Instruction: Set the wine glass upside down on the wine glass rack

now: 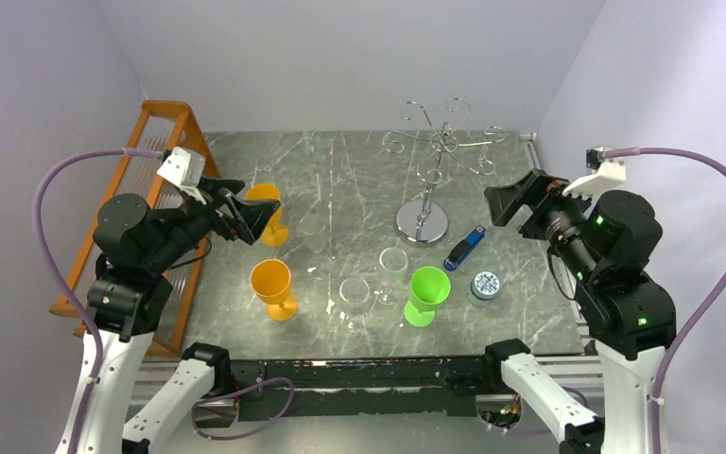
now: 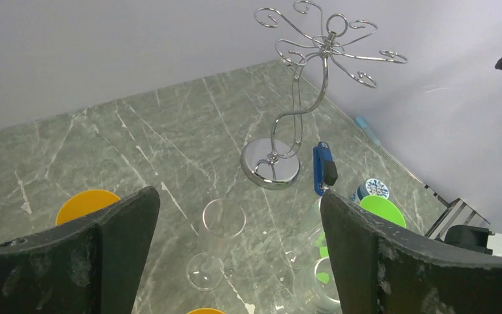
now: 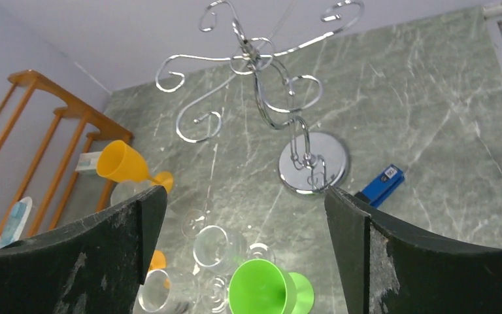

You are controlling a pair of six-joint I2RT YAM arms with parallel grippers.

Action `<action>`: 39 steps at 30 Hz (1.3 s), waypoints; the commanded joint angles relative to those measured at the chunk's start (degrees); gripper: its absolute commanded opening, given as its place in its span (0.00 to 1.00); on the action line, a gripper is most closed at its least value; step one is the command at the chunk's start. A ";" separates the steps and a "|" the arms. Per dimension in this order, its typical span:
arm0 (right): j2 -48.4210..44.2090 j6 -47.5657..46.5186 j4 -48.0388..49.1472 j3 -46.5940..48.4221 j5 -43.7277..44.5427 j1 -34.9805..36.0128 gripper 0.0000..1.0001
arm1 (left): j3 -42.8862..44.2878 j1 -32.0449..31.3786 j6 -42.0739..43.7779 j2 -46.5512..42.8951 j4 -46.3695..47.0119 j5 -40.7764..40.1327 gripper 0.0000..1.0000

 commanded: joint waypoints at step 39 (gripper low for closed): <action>-2.62 3.16 -5.05 -35.96 -13.80 -0.11 0.64 | -9.32 0.47 -8.11 4.60 12.63 2.98 0.97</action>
